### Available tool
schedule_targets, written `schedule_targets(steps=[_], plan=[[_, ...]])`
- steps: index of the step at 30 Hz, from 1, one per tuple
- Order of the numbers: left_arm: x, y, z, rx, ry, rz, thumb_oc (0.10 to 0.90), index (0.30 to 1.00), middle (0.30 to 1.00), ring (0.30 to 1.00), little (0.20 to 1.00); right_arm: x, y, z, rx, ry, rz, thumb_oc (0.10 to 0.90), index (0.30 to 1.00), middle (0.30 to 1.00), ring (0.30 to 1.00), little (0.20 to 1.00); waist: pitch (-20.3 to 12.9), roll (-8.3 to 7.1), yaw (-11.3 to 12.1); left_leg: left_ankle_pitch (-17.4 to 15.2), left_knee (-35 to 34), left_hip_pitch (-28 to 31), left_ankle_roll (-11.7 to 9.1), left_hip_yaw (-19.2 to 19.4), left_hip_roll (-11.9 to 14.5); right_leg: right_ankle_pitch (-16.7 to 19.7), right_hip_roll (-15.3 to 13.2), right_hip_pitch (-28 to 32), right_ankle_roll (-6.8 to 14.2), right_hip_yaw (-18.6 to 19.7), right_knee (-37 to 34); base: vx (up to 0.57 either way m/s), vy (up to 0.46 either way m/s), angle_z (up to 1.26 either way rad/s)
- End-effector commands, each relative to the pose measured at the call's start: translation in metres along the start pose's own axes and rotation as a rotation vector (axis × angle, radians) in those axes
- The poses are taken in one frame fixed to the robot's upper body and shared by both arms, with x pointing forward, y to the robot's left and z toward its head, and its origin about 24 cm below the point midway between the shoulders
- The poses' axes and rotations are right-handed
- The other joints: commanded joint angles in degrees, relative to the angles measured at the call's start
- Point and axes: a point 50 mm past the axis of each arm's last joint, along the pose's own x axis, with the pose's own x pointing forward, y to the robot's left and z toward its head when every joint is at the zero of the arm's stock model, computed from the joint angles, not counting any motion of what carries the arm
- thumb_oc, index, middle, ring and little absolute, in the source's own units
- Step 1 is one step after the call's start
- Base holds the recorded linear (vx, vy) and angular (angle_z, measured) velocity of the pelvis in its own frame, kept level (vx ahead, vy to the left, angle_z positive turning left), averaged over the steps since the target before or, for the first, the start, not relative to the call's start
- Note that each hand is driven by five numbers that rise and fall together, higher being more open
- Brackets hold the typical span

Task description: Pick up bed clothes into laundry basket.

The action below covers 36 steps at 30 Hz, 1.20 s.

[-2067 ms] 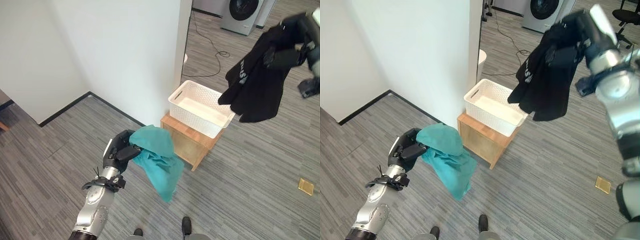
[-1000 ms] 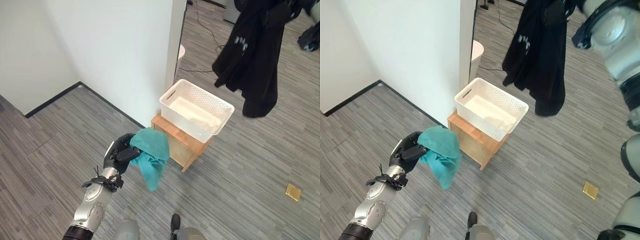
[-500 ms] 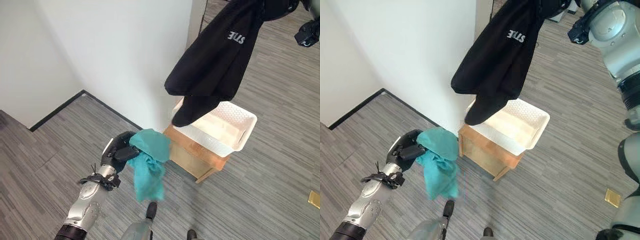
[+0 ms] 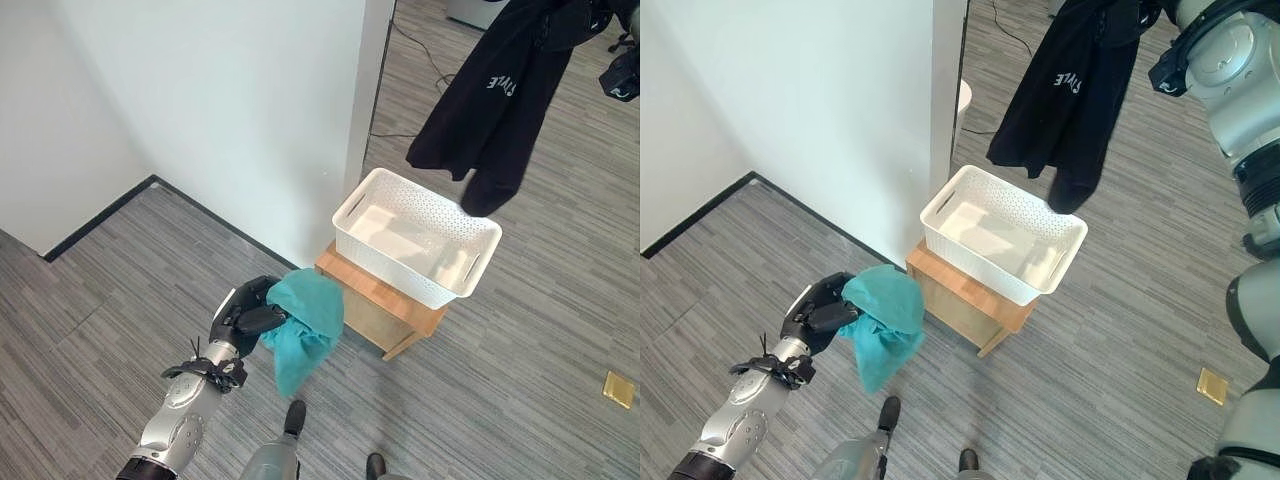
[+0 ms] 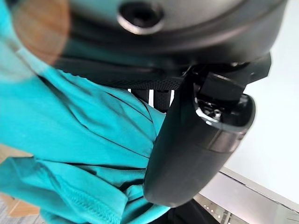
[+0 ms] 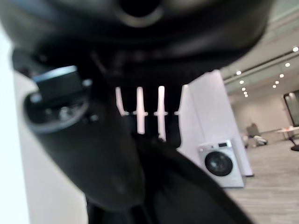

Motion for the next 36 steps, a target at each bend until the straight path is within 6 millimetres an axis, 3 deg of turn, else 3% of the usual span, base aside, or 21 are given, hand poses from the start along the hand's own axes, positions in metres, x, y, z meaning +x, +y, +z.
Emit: schedule_targets(steps=[1, 8, 21, 28, 32, 36], plan=[[0.000, -0.018, 0.030, 0.025, -0.171, -0.095, 0.400, 0.300, 0.300, 0.300, 0.300, 0.003, -0.024, 0.021, 0.018, -0.097, -0.138, 0.400, 0.300, 0.300, 0.300, 0.300, -9.1, -3.51, 0.8, -5.3, 1.1, 1.2, -1.7, -0.1, 2.5, 0.8, 0.6, -3.8, 0.0, 1.1, 2.2, 0.00, 0.000, 0.00], [0.000, -0.018, 0.030, 0.041, -0.173, -0.091, 0.400, 0.300, 0.300, 0.300, 0.300, -0.001, -0.008, 0.009, 0.029, -0.063, -0.108, 0.400, 0.300, 0.300, 0.300, 0.300, -8.3, -3.48, 1.1, -5.4, 1.2, 0.9, -1.5, -0.3, 2.4, 0.8, 0.6, -4.3, 0.0, 1.2, 2.4, 0.00, 0.000, 0.00], [0.001, -0.016, 0.027, 0.038, -0.158, -0.072, 0.400, 0.300, 0.300, 0.300, 0.300, 0.000, -0.002, 0.002, 0.061, -0.019, -0.116, 0.400, 0.300, 0.300, 0.300, 0.300, -6.6, -3.29, 1.6, -6.0, 1.2, -0.3, -1.1, -0.5, 1.7, 0.5, 0.1, -5.5, 0.2, 1.0, 2.4, 0.01, -0.001, 0.00], [0.003, -0.018, 0.029, 0.040, -0.169, -0.071, 0.400, 0.300, 0.300, 0.300, 0.300, -0.004, 0.024, -0.003, 0.099, -0.006, -0.054, 0.400, 0.300, 0.300, 0.300, 0.300, -4.6, -3.17, 2.3, -5.9, 1.5, -1.8, -1.0, -0.7, 1.5, 0.9, 0.0, -7.1, 0.3, 1.0, 2.7, 0.00, 0.000, 0.00], [0.004, -0.018, 0.032, 0.043, -0.182, -0.071, 0.400, 0.300, 0.300, 0.300, 0.300, -0.010, 0.053, -0.010, 0.069, 0.017, 0.046, 0.400, 0.300, 0.300, 0.300, 0.300, -1.9, -3.37, 3.2, -5.4, 1.6, -4.0, -1.0, -1.0, 1.6, 1.2, 0.3, -9.2, 0.2, 1.0, 3.0, -0.05, -0.012, 0.01], [0.003, -0.019, 0.030, 0.050, -0.170, -0.079, 0.400, 0.300, 0.300, 0.300, 0.300, -0.012, 0.067, -0.016, 0.042, 0.050, 0.095, 0.400, 0.300, 0.300, 0.300, 0.300, -0.8, -3.46, 3.7, -4.9, 1.5, -5.0, -1.1, -1.2, 1.8, 1.5, 0.5, -10.1, 0.1, 0.7, 3.0, -0.01, -0.004, 0.00]])
